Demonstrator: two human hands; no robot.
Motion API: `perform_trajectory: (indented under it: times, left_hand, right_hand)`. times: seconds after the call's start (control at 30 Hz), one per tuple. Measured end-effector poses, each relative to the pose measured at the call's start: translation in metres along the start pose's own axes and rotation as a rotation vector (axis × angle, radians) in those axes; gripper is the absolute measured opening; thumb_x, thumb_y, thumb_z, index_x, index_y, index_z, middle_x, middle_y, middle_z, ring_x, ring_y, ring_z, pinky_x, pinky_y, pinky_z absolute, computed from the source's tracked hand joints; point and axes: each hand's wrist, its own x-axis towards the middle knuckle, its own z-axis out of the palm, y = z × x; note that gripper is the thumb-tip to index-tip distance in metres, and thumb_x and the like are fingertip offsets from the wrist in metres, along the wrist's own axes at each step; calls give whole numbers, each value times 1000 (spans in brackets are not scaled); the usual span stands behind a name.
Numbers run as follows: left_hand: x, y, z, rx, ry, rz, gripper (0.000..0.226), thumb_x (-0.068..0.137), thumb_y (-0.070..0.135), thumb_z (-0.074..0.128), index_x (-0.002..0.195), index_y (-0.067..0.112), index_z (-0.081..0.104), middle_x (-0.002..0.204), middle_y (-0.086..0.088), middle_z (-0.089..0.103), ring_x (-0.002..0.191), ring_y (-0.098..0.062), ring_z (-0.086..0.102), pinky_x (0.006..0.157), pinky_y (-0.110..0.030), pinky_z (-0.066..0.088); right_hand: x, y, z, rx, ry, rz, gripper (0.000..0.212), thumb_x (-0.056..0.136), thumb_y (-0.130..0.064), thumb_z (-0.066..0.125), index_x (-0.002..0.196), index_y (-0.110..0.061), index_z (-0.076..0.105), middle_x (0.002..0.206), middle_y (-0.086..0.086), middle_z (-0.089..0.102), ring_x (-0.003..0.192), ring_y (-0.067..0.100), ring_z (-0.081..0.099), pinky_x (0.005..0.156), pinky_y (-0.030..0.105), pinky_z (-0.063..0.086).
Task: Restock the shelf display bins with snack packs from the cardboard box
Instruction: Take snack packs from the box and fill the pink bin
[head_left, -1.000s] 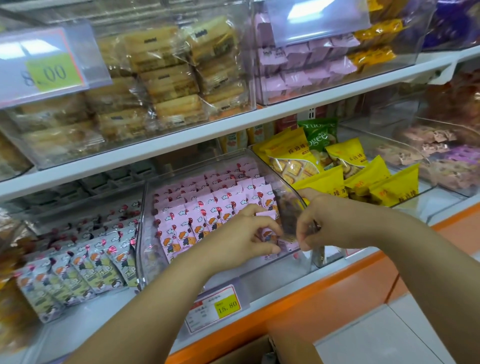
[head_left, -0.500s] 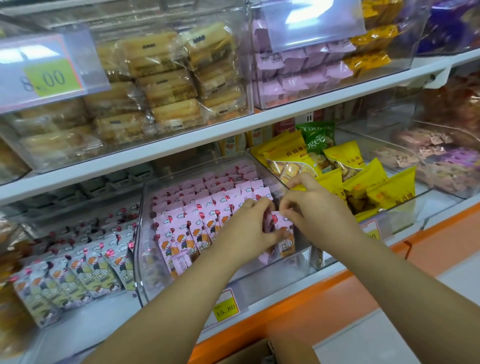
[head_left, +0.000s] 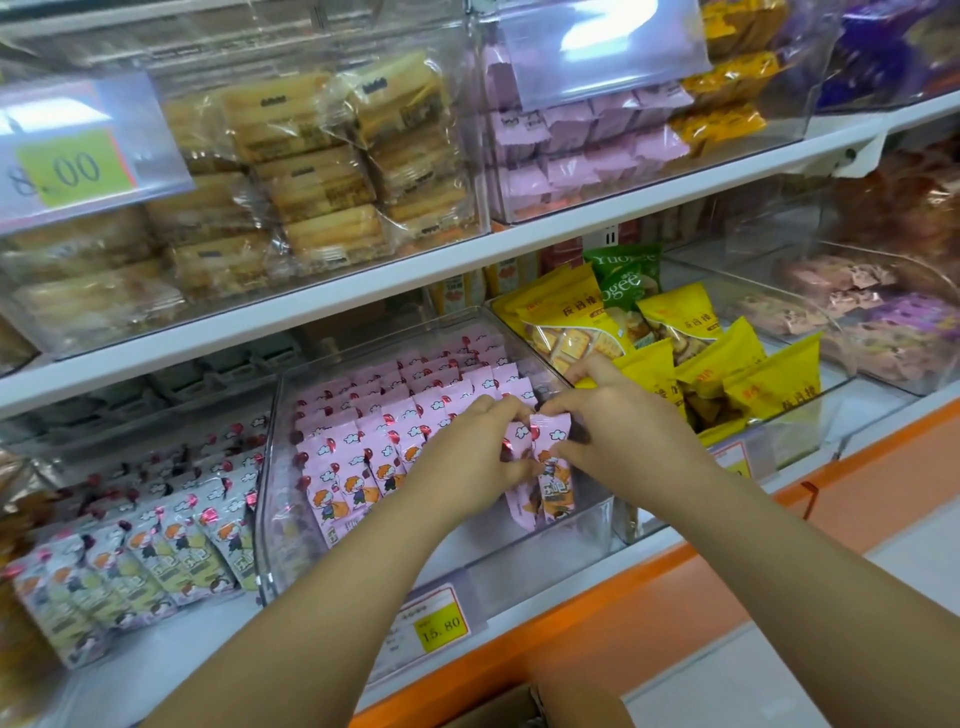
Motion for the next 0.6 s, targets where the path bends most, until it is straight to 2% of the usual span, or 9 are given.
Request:
perform_trajectory:
  times: [0.07,0.23,0.3,0.4,0.53,0.6]
  left_hand:
    - [-2,-4,-2,-16,-13,17,44,85,31,70,124,29,47,125,3,50,84,-15,54,78,-33,46]
    - [-2,-3,-11,-15,-89,39,62,88,23,67,140,35,36,133,4,50,83,-13,48,72,-28,39]
    - [0,2,-13,38,-120,53,56,89,26,65,138,31,40,124,2,52,86,-15,50,70,-26,36]
    - [3,11,-10,117,-92,43,40,89,36,63,124,24,49,108,-1,55,98,-23,55,77,-32,46]
    - [10,9,-8,148,-20,-17,32,88,31,61,117,19,55,110,-5,61,100,-27,57,80,-37,50]
    - [12,6,-8,149,24,-39,32,88,30,61,117,18,57,112,-7,59,102,-28,56,79,-35,49]
  right_hand:
    - [1,-1,0,-22,-7,6,40,88,-37,64,128,-34,55,138,-7,31,103,17,56,67,26,37]
    - [2,-4,0,-33,6,14,32,89,-33,64,120,-34,56,134,-6,32,95,18,57,65,27,37]
    - [1,-5,2,-37,16,15,27,89,-33,63,115,-34,56,133,-5,31,92,19,57,64,27,36]
    - [0,-4,4,-15,35,-1,22,88,-31,63,110,-32,57,132,-6,32,92,21,58,63,27,35]
    - [2,2,-1,101,49,-29,28,83,-30,69,110,-30,61,126,-8,42,103,18,56,72,28,45]
    - [3,5,-5,169,82,-39,30,82,-27,72,111,-28,63,121,-6,50,99,17,56,78,32,49]
